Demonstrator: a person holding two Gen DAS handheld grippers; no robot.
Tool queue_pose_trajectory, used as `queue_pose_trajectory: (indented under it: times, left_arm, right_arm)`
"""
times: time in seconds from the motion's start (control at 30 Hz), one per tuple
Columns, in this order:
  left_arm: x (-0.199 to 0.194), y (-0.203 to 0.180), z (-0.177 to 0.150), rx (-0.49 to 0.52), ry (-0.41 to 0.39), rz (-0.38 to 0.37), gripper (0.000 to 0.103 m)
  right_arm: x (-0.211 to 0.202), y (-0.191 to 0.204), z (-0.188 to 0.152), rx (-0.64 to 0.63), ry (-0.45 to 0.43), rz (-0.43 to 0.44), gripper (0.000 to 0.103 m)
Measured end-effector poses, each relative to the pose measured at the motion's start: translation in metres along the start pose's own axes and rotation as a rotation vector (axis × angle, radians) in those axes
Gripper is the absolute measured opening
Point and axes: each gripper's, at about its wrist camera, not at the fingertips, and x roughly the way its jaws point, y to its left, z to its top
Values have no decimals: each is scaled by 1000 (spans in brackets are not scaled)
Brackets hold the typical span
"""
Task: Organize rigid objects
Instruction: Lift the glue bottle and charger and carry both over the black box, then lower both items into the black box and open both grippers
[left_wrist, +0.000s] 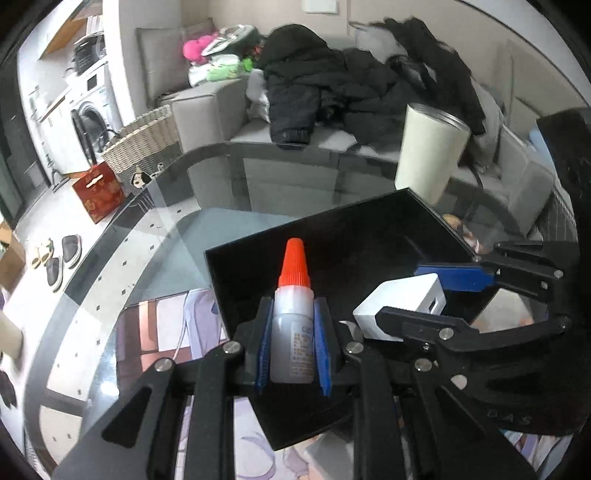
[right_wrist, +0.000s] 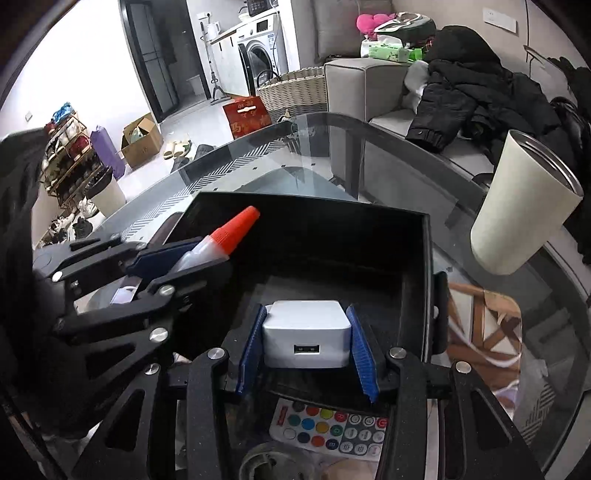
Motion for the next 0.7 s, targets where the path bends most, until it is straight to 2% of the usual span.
queue_pose_trajectory:
  times: [0.17,0.23,0.47,0.57,0.67,0.7]
  left_arm:
    - [-4,-7,-3,103,59,-2,19]
    - [-6,-6,-4,110,60,-7,19]
    - [-9,-4,-6,96,27,2,21]
    - [-10,-2,-6,70,16,-14,22]
    - [-16,-1,-6,46,-11,-16,29]
    - [-19,-1,-6,39,-21,-3,37]
  right_arm:
    - [-5,2,-9,14,46,29,44]
    - [-9,3,-12,23,64,60,44]
    - [-7,3,-10,2,38,26,45]
    - [-9,-1,-8,17,23,26,51]
    - [-14,-4,-9,34,8,33,54]
    - [-17,-5,-10,42,1,36,56]
